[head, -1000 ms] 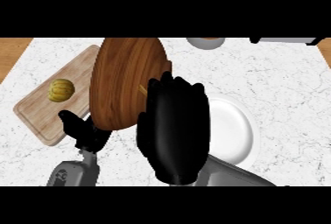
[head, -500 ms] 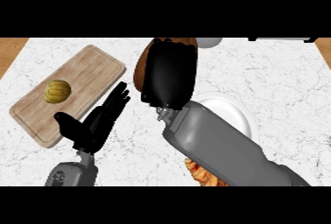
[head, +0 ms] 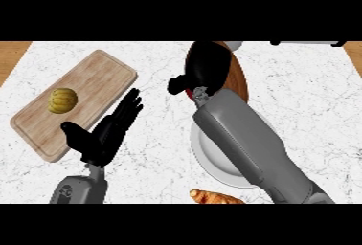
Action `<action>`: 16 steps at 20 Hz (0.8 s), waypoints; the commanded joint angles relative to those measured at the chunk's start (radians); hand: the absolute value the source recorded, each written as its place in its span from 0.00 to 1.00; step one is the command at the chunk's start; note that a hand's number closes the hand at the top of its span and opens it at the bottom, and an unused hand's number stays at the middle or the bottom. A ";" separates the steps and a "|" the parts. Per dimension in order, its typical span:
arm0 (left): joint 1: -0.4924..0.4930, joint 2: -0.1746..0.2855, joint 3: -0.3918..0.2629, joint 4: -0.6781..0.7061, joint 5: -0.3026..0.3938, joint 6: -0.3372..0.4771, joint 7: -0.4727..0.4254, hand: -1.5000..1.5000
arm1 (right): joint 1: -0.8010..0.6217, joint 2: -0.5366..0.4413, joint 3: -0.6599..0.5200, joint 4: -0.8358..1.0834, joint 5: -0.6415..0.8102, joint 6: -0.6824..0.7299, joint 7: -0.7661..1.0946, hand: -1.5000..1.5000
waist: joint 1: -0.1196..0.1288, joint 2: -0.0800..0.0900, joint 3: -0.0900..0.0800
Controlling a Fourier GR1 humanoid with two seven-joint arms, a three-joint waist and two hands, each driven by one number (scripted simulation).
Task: Pick the pear from the plate and place it in the bowl
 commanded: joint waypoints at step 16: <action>0.034 0.009 0.021 -0.006 0.010 -0.007 -0.013 0.50 | 0.266 -0.001 0.117 -0.424 -0.134 -0.855 -0.199 0.00 | -0.043 -0.011 0.003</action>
